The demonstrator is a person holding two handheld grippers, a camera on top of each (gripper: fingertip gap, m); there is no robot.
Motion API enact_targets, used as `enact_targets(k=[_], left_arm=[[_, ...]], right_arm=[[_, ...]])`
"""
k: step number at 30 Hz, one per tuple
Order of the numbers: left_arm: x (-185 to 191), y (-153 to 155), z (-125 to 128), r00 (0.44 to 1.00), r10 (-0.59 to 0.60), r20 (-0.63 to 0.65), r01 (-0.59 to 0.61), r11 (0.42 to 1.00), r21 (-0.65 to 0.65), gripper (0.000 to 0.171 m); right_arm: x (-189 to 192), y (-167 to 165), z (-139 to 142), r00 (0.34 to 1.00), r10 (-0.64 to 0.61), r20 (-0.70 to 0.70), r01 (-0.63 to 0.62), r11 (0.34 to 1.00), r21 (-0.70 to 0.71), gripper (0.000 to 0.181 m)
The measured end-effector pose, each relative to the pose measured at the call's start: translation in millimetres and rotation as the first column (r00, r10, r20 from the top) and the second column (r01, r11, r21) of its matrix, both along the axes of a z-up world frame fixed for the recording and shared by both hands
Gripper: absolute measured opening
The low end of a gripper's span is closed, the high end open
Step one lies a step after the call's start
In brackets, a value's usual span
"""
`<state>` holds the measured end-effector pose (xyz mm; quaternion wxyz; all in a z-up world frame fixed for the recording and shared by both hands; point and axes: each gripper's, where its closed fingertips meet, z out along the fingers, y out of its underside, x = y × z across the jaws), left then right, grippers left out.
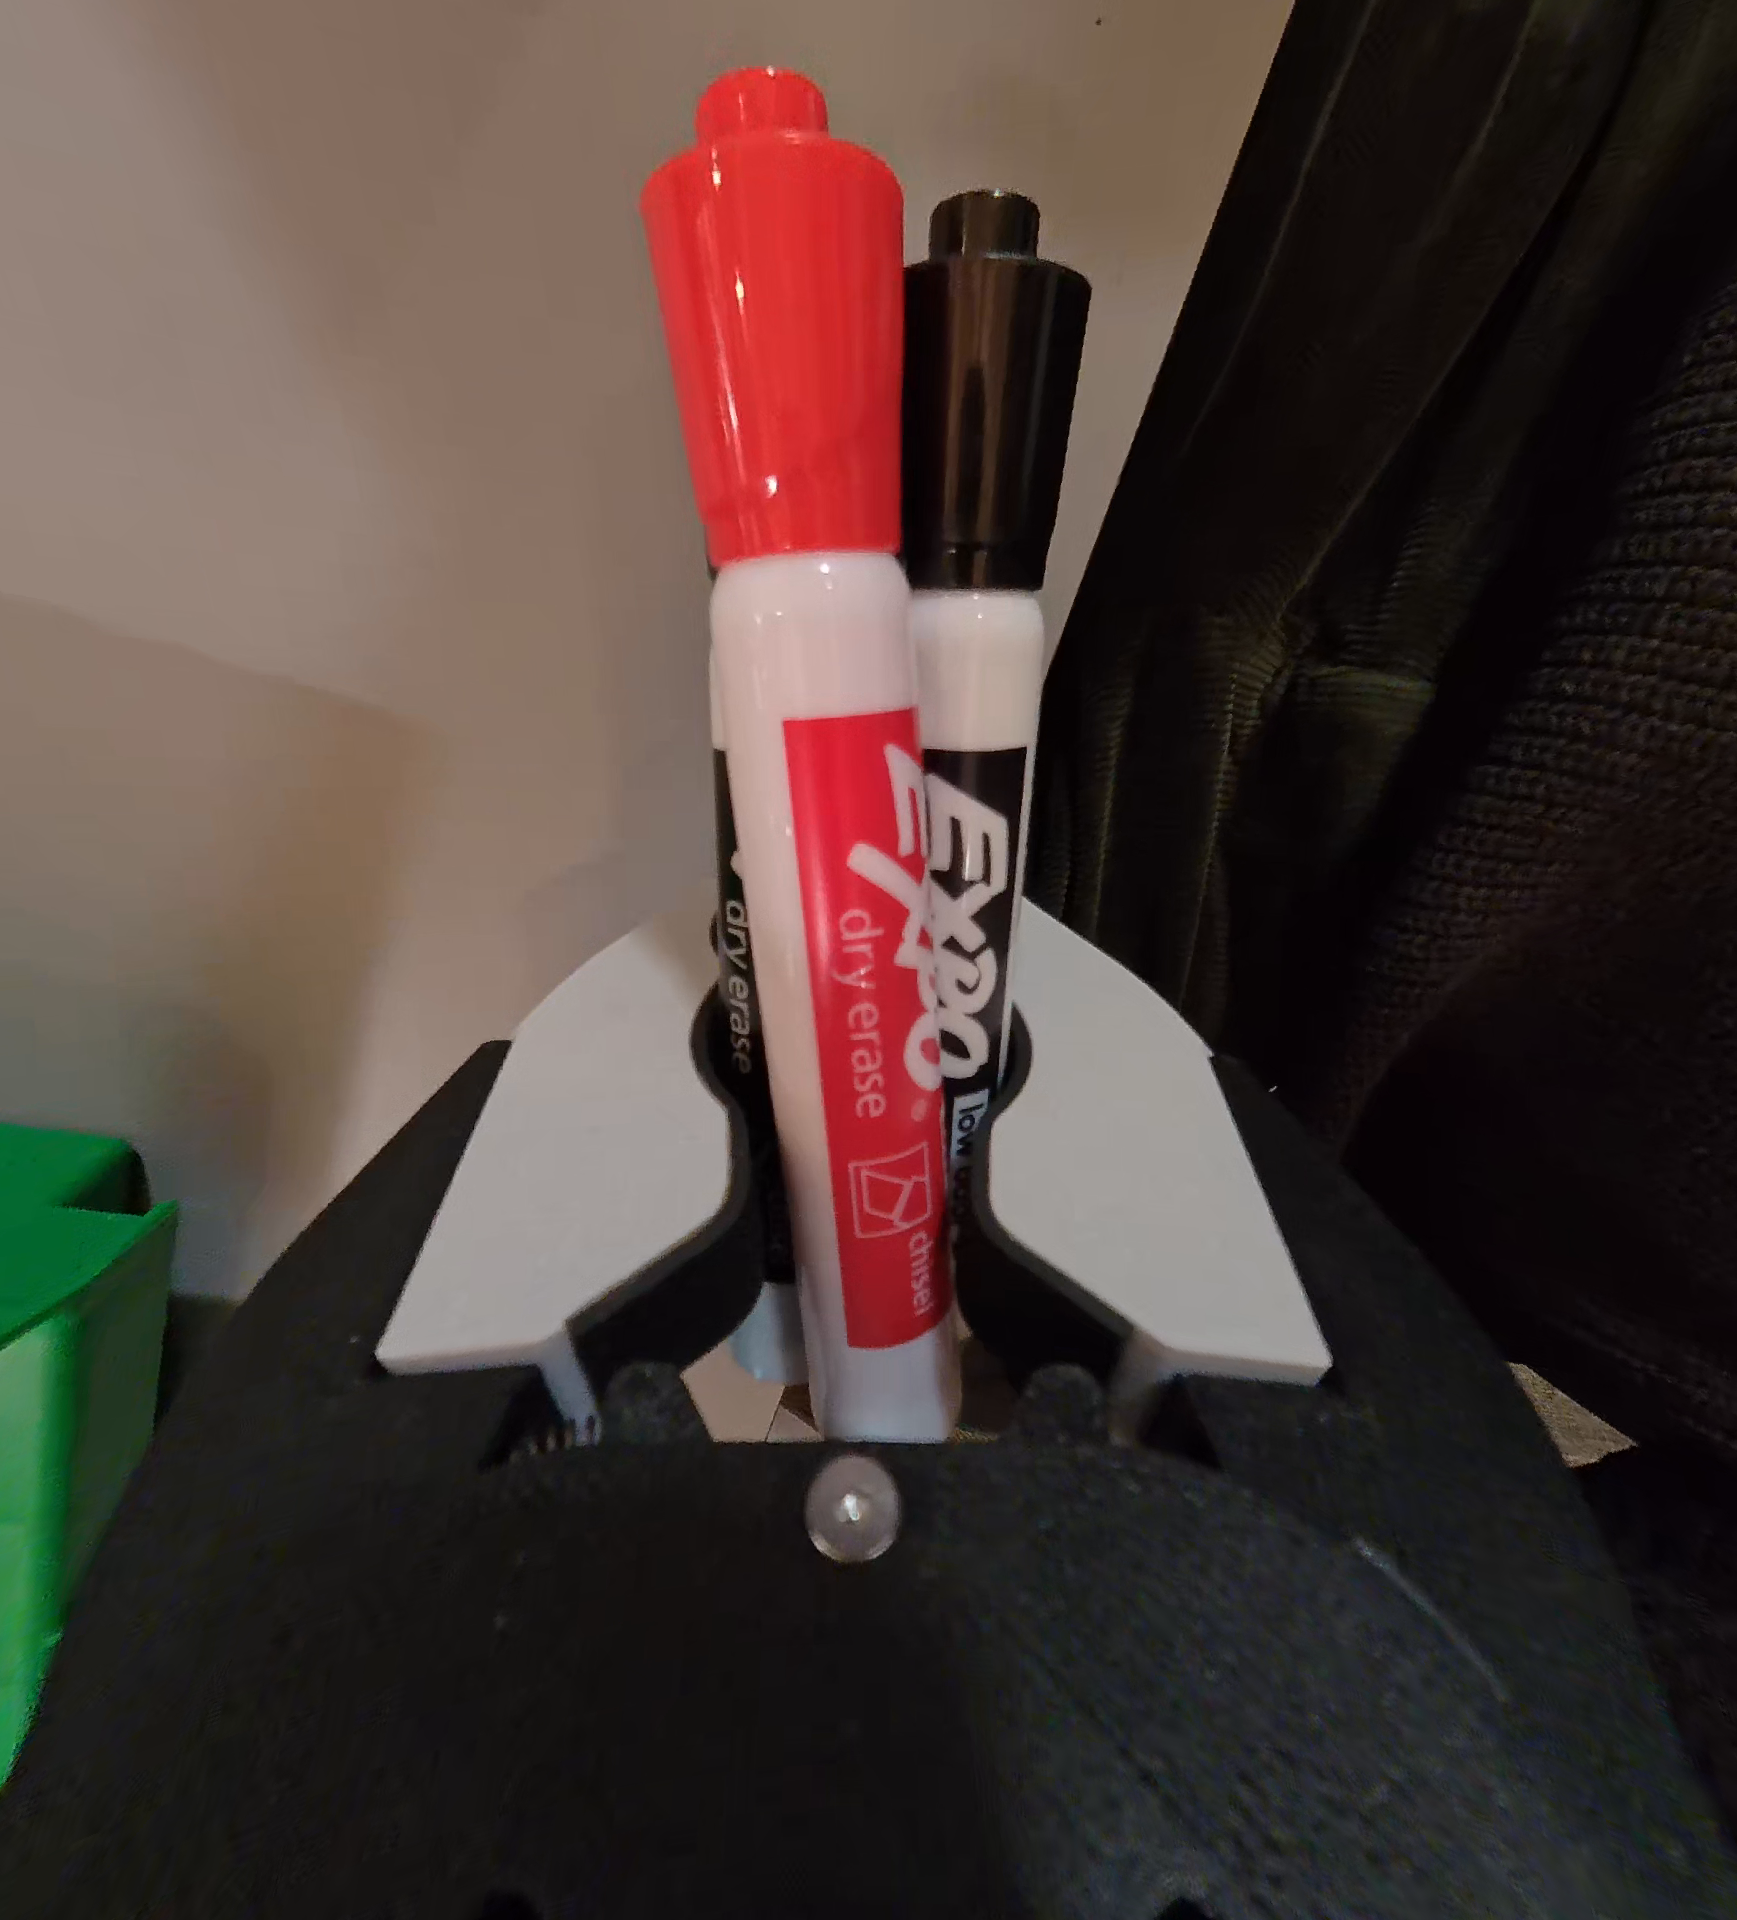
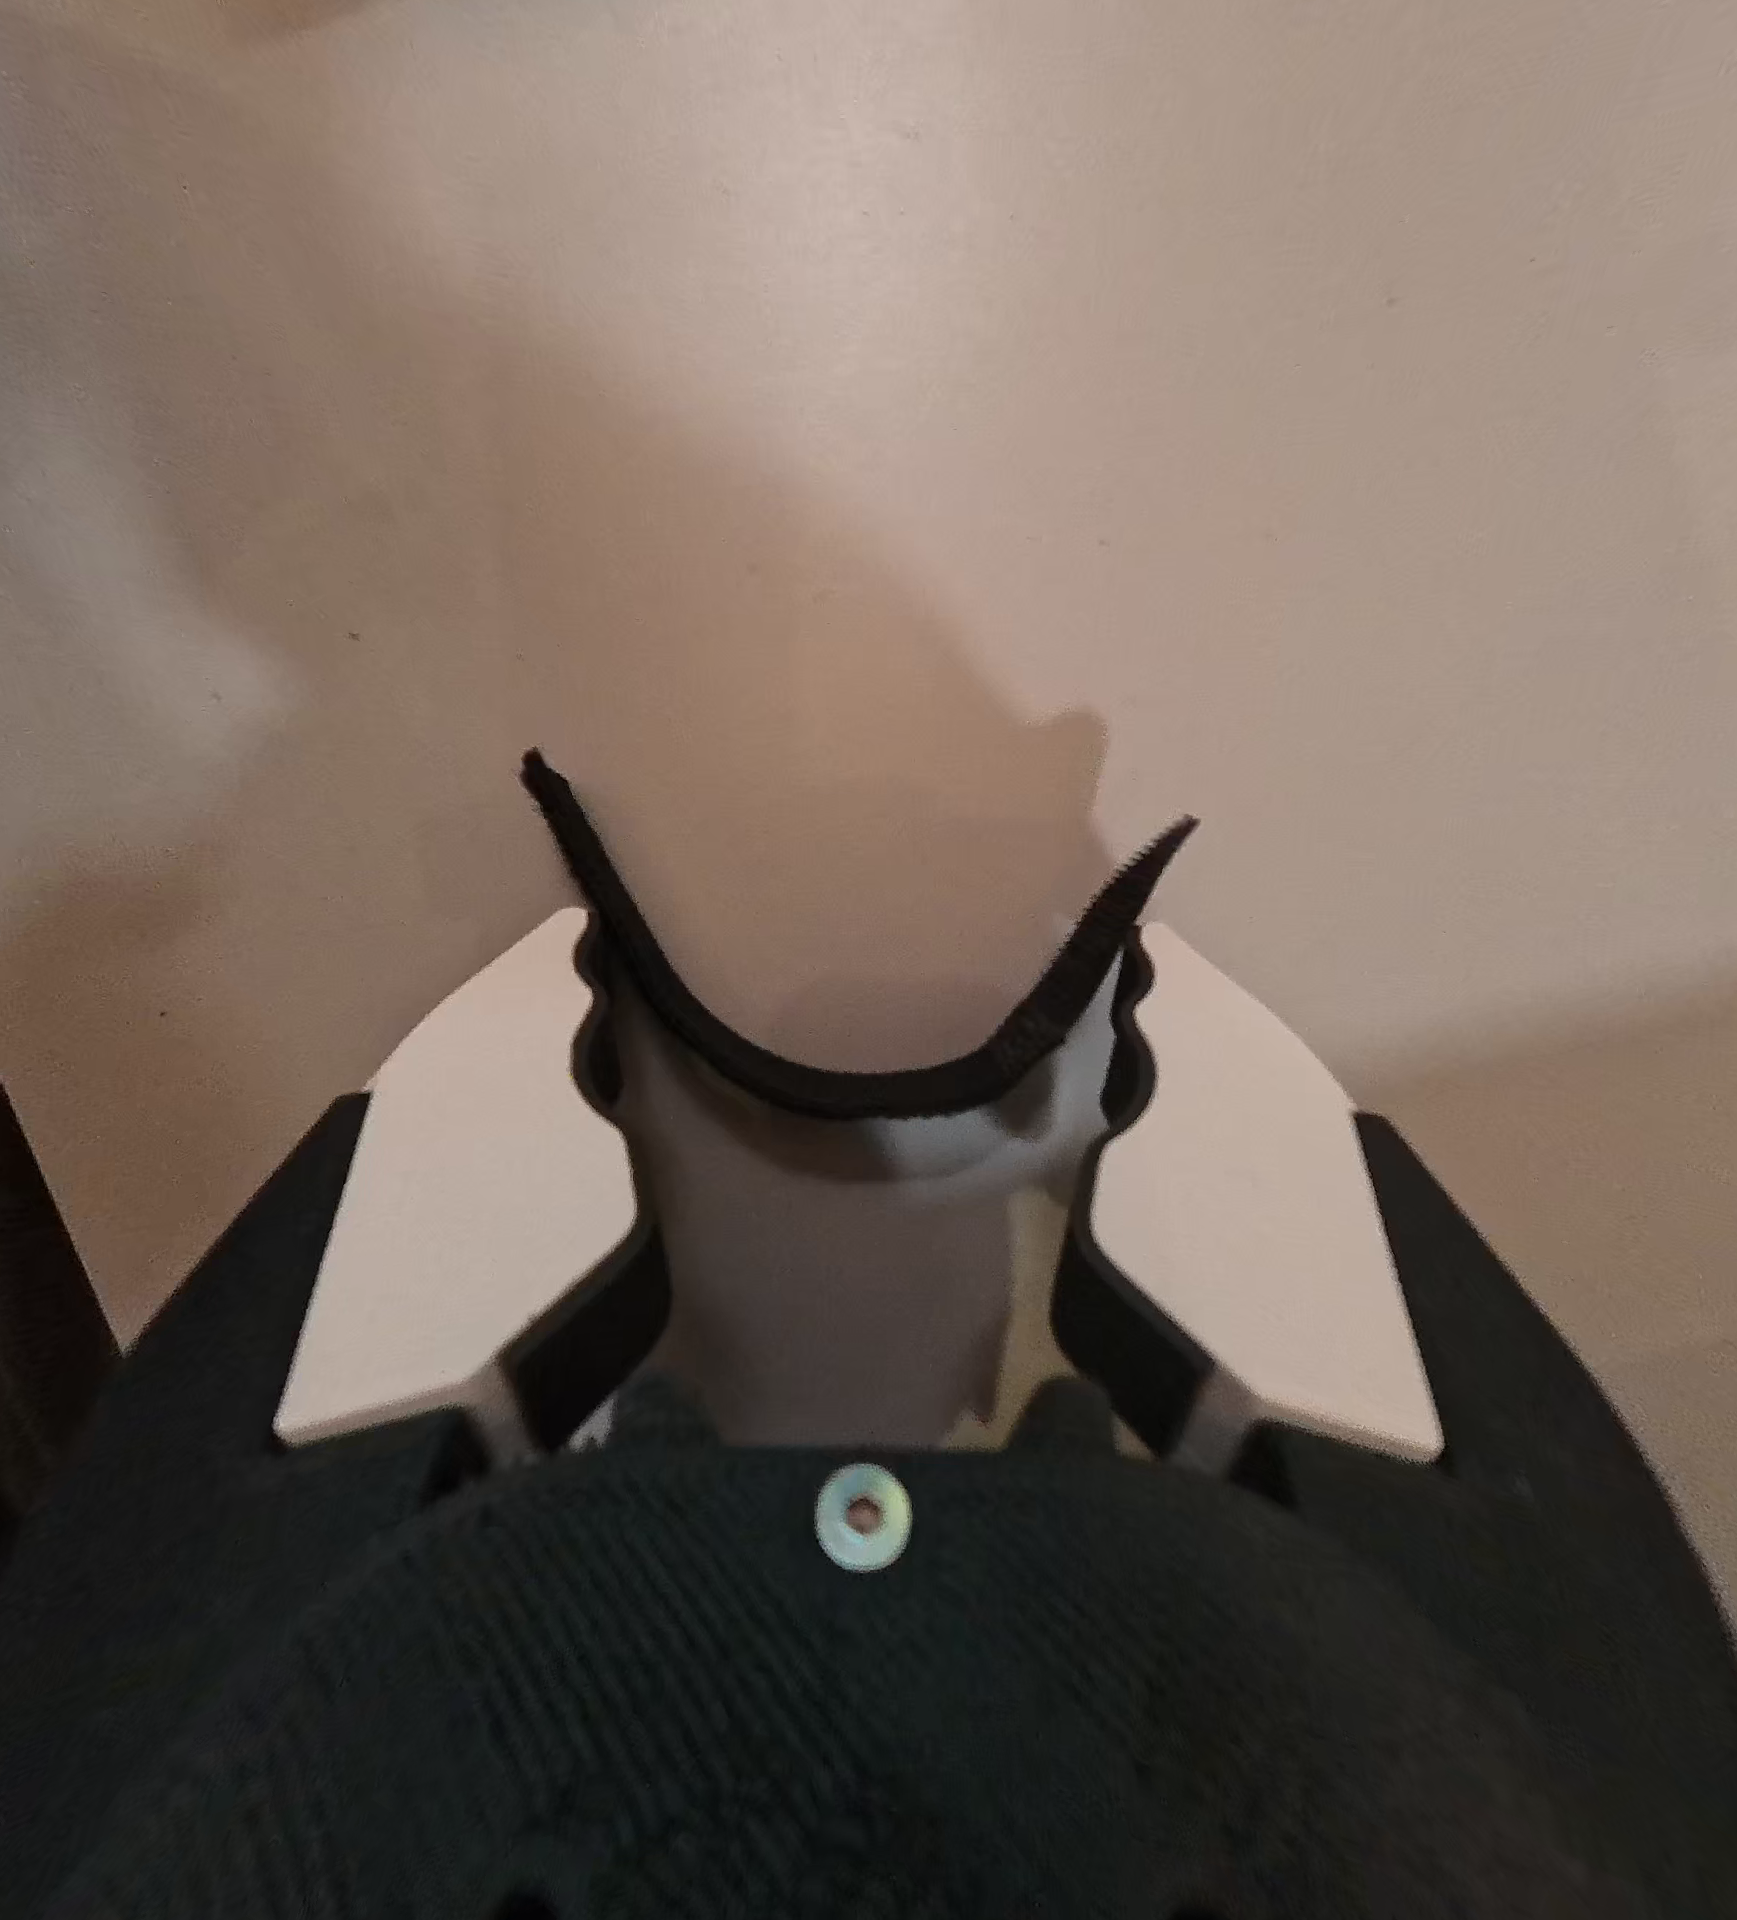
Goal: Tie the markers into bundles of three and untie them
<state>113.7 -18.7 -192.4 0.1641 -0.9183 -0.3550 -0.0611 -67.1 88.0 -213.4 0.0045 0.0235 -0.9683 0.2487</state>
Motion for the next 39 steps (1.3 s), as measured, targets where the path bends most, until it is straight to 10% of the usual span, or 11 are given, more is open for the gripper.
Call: enact_targets(k=[23,39], left_arm=[[-2,-2,-1,1.000,-0.002,0.009,0.002,1.000,0.001,0.044],[-3,-6,-2,1.000,0.010,0.013,-0.010,1.000,0.000,0.044]], right_arm=[[11,-26,1,1.000,-0.030,-0.003,0.029,0.991,-0.127,0.100],[31,-35,23,0.989,0.038,0.142,-0.003,0.970,-0.242,0.057]])
